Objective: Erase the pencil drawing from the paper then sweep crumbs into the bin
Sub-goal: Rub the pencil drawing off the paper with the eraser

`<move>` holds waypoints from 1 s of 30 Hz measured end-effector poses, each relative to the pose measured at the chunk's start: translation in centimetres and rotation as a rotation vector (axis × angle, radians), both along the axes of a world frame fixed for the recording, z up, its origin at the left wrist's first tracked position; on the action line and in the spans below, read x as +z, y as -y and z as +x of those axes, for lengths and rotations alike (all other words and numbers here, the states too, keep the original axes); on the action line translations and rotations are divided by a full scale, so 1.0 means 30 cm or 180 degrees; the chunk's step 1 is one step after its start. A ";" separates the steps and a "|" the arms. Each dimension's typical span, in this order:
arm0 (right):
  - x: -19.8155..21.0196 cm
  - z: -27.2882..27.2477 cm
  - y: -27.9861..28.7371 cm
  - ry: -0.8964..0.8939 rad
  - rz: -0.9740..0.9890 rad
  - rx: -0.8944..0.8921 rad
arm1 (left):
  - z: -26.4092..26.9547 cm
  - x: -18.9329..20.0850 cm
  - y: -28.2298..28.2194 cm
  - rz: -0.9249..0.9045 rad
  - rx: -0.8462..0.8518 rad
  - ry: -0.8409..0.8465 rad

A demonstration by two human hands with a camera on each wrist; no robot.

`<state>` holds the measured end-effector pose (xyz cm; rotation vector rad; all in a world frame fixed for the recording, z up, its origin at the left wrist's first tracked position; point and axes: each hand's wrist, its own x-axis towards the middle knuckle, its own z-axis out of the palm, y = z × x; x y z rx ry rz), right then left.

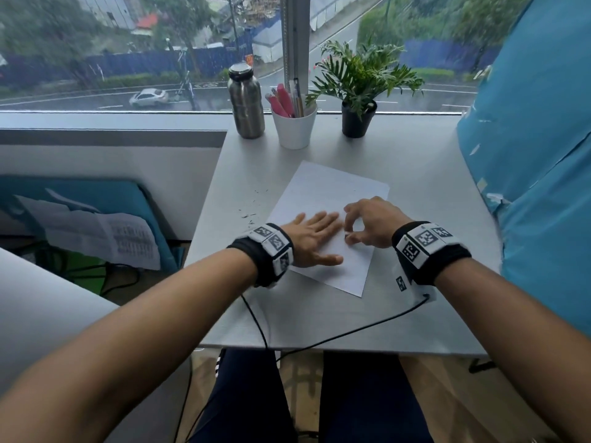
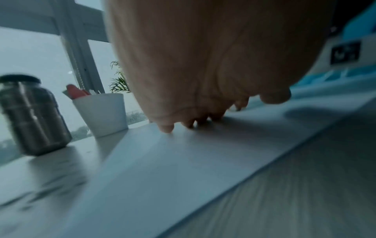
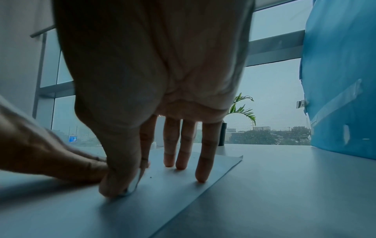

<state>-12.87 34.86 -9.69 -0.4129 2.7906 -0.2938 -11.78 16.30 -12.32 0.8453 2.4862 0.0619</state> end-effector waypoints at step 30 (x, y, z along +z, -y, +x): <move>0.033 -0.005 0.005 0.0067 0.0047 0.0390 | -0.145 -0.033 -0.011 -0.0097 0.0309 -0.0065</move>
